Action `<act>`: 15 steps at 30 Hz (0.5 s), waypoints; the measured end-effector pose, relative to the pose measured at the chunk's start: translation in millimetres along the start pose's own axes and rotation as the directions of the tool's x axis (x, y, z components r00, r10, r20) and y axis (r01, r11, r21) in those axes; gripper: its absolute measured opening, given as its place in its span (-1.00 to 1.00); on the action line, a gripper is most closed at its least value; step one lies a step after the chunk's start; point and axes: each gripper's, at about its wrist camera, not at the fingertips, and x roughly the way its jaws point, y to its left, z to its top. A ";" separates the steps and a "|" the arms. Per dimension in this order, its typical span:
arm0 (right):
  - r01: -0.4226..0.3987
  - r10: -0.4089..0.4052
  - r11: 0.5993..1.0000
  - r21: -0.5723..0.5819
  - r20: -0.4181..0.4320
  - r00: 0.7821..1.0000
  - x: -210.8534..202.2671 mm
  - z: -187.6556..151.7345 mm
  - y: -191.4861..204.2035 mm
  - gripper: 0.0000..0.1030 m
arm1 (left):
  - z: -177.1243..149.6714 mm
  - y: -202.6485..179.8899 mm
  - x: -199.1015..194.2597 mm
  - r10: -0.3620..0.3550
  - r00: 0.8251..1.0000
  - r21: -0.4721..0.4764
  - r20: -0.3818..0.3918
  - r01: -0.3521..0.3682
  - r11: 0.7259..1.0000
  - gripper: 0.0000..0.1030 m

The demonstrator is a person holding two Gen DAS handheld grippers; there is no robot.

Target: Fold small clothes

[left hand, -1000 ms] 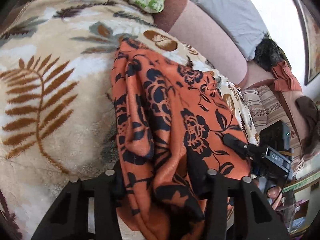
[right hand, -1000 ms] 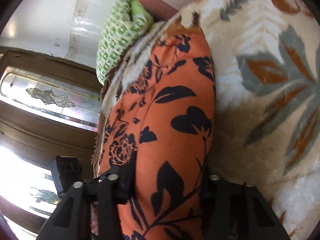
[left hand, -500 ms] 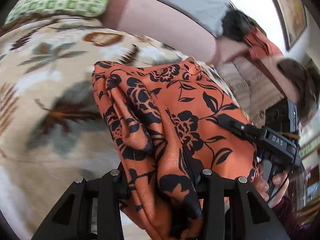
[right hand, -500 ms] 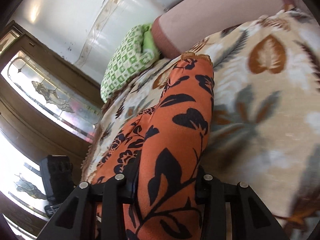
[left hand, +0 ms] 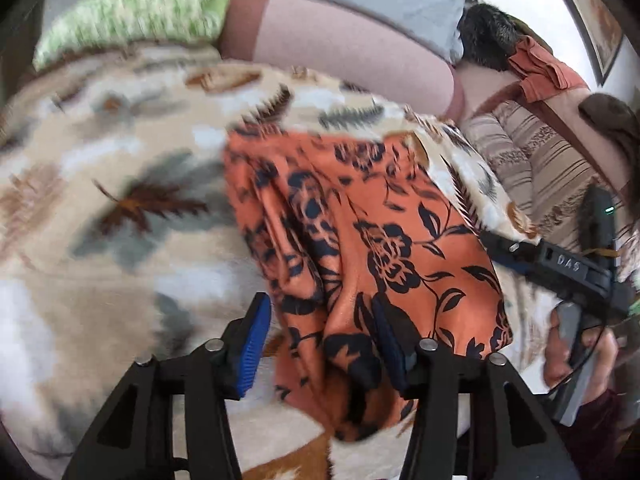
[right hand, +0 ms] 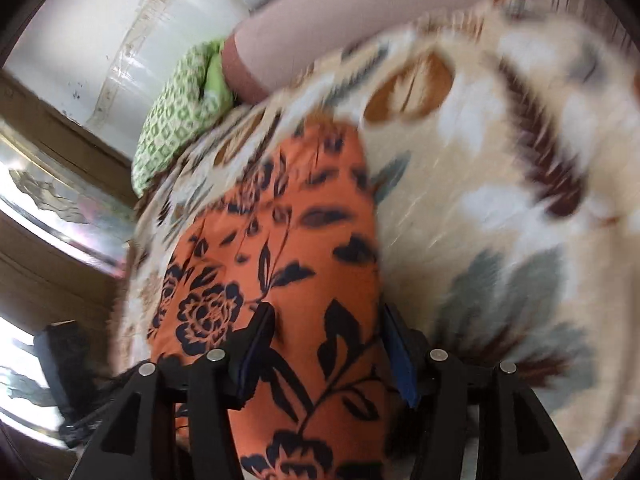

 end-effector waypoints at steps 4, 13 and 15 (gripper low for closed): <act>0.018 0.002 0.995 -0.103 0.187 0.982 -33.7 -1.7 12.9 0.12 | 0.3 -20.3 -17.4 0.114 0.990 0.097 0.088 -0.122 0.988 0.06; 0.020 -0.023 0.997 -0.081 -0.038 0.999 37.7 -6.6 26.1 0.05 | -16.7 -9.7 21.3 0.297 0.955 0.098 0.016 -0.297 0.950 0.39; -0.002 0.001 0.998 -0.062 -0.023 1.000 27.6 -4.2 23.9 0.05 | -12.7 -9.9 14.5 0.295 0.956 0.093 0.008 -0.294 0.951 0.39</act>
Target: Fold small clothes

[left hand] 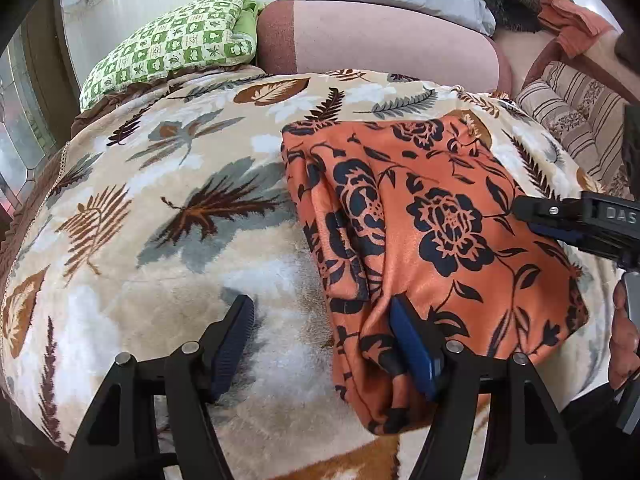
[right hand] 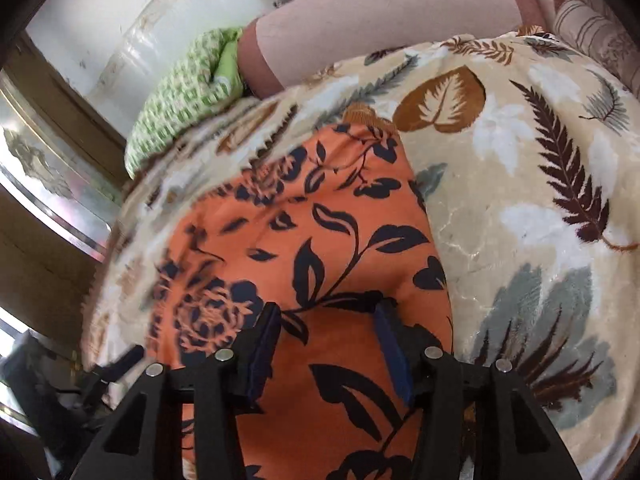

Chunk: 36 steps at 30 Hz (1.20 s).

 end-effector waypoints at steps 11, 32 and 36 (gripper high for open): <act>0.108 -0.077 0.989 -0.102 0.268 0.960 -96.0 -47.6 56.1 0.11 | 11.3 -8.3 -110.3 0.191 0.948 -0.016 0.254 -0.194 0.981 0.72; 0.208 -0.090 0.949 -0.239 0.424 0.901 -188.0 -99.7 122.7 0.11 | 5.3 -5.1 -192.1 0.176 0.915 -0.061 0.363 -0.165 0.984 0.95; 0.213 -0.092 0.945 -0.250 0.421 0.903 -187.8 -101.2 126.4 0.12 | 1.6 -3.9 -189.3 0.170 0.924 -0.063 0.344 -0.158 0.985 0.95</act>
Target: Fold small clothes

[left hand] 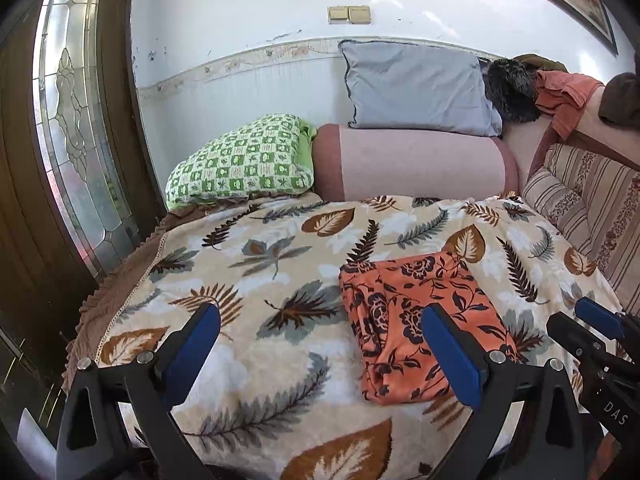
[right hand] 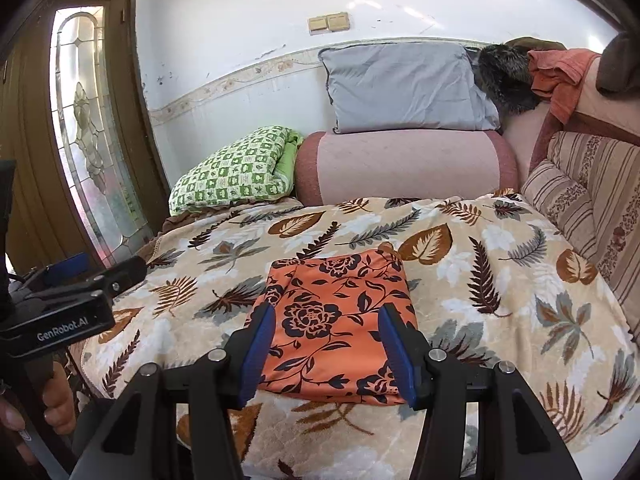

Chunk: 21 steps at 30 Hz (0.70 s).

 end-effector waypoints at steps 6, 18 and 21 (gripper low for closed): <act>0.000 0.000 1.000 -0.001 -0.003 1.000 -0.7 -0.8 1.4 0.12 | -2.5 9.4 4.6 0.020 1.000 -0.048 -0.019 -0.021 0.999 0.95; -0.001 0.001 1.000 -0.001 -0.012 1.000 2.3 -1.6 -0.3 0.11 | -0.5 19.0 8.4 0.093 0.996 -0.065 -0.018 -0.094 0.993 0.95; -0.004 0.004 1.000 0.000 -0.009 1.000 2.0 -0.8 -0.4 0.12 | 1.8 17.2 9.1 0.102 0.994 -0.044 -0.036 -0.104 0.994 0.95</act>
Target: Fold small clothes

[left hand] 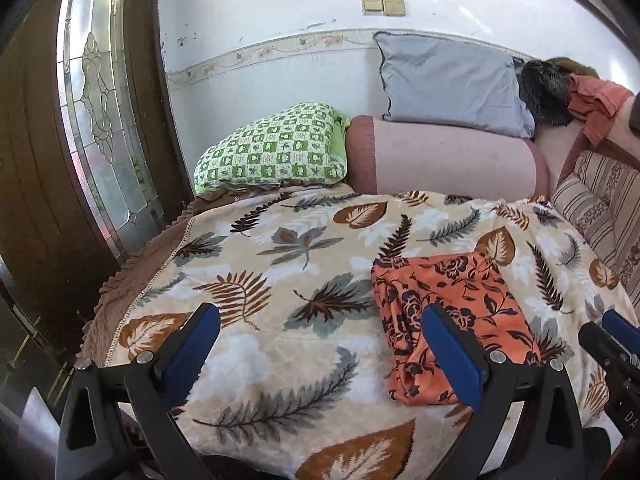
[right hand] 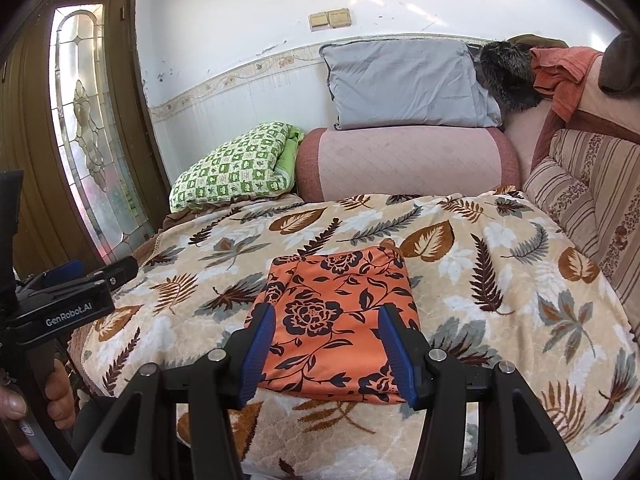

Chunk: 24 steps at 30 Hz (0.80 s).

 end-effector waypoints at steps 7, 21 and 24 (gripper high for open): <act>-0.006 0.006 1.000 0.006 0.005 1.000 2.0 1.3 0.8 0.12 | -0.5 -7.1 -0.2 0.002 1.000 0.054 -0.017 -0.002 0.999 0.95; 0.002 -0.002 1.000 0.015 0.011 1.000 -1.8 -2.4 1.0 0.12 | 1.0 -11.7 -10.1 -0.022 1.000 0.055 -0.015 0.023 0.998 0.95; -0.001 0.000 1.000 0.018 0.012 1.000 -2.4 -2.3 1.2 0.12 | 0.9 -13.2 -12.4 -0.020 1.000 0.063 -0.012 0.021 0.998 0.95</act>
